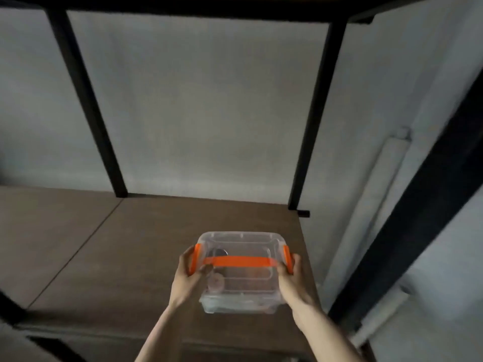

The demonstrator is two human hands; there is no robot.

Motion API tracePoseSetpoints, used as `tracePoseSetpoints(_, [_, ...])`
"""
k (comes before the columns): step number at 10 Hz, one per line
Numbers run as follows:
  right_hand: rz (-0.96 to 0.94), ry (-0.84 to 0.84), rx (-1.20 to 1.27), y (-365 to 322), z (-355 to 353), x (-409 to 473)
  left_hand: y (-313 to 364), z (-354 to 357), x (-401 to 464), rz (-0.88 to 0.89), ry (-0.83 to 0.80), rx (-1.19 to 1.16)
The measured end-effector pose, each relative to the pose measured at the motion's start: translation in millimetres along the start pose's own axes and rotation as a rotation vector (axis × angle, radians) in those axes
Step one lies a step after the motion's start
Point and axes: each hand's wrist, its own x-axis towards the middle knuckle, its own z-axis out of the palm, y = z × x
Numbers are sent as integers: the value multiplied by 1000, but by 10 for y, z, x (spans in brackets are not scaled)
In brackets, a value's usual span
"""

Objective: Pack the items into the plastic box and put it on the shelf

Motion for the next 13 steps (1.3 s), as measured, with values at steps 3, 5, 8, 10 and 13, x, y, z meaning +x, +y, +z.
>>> tracePoseSetpoints(3, [118,33,-56,366,116,106,-355,251,153,-40,-93,71])
tracePoseSetpoints(5, [170,-14,-42,540,278,276,-562,307,216,-99,-27,56])
tracePoseSetpoints(8, [192,-19,-72,765,431,306,-796,295,311,-91,-63,113])
tracePoseSetpoints(10, [205,20,-209,769,400,169,-825,236,226,-77,-89,197])
tracePoseSetpoints(13, [-276,152,-640,743,241,-346,-820,-65,-97,69,-88,422])
